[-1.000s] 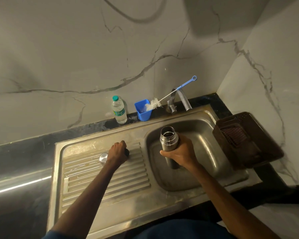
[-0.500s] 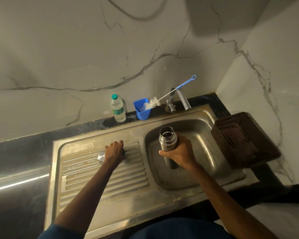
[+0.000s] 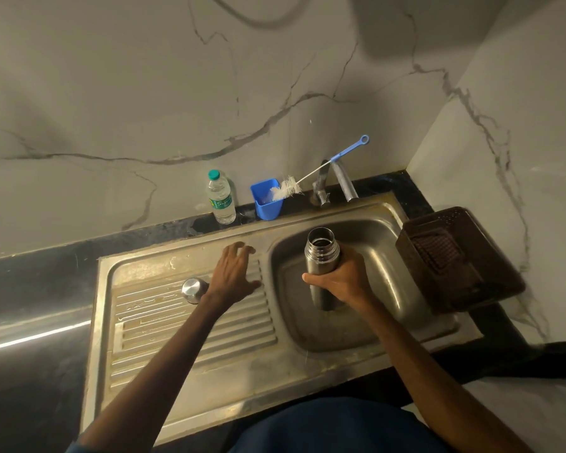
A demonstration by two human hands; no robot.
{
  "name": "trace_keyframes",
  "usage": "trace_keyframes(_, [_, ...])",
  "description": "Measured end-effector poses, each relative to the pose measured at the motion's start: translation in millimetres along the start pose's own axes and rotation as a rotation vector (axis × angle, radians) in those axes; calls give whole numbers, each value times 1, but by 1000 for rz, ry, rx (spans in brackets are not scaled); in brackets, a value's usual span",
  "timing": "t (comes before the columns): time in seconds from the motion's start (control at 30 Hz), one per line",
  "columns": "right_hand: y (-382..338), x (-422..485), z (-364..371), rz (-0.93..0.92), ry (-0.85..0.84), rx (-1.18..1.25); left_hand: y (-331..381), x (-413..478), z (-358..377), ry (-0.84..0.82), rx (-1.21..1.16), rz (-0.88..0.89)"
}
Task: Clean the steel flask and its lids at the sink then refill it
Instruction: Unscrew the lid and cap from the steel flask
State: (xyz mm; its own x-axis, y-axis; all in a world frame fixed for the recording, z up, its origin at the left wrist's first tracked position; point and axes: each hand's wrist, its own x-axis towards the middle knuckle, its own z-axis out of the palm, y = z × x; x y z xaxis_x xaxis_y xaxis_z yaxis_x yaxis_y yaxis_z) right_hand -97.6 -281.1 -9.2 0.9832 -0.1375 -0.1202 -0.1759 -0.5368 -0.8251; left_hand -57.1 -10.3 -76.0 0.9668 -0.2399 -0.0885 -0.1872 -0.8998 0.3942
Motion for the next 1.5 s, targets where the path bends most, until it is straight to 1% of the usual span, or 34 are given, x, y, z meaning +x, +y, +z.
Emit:
trace_keyframes(0.07, [-1,1,-5,3,6,29,23,2,-7,-36,-156,76])
trace_keyframes(0.13, [-5,2,-12,-13,23,61,52,5,-14,-105,-268,141])
trace_keyframes(0.23, [-15,4,-25,-81,8,83,95,5,-15,-154,-331,208])
trace_keyframes(0.33, [-23,5,-37,-144,-18,85,123,7,-8,-72,-396,273])
trace_keyframes(0.47, [-27,6,-49,-190,-12,87,140,9,-5,5,-520,274])
trace_keyframes(0.57, [-26,3,-60,-241,-6,109,152,8,-10,14,-575,297])
trace_keyframes(0.67, [-19,1,-69,-273,-8,114,159,8,-8,-19,-618,317])
trace_keyframes(0.73, [-13,3,-74,-285,-22,94,163,8,-2,-56,-641,304])
trace_keyframes(0.8, [-6,8,-76,-248,-50,58,164,11,6,-97,-622,284])
trace_keyframes(0.97, [12,19,-71,-124,-139,-105,145,19,18,-171,-446,175])
trace_keyframes(1.07, [28,24,-70,-24,-181,-215,122,21,27,-169,-405,40])
trace_keyframes(1.13, [37,27,-68,42,-201,-279,111,20,30,-152,-380,-14])
trace_keyframes(1.37, [46,42,-66,93,-344,-473,105,26,37,-106,-450,-125])
trace_keyframes(1.5, [46,47,-65,129,-411,-532,108,30,39,-124,-475,-168])
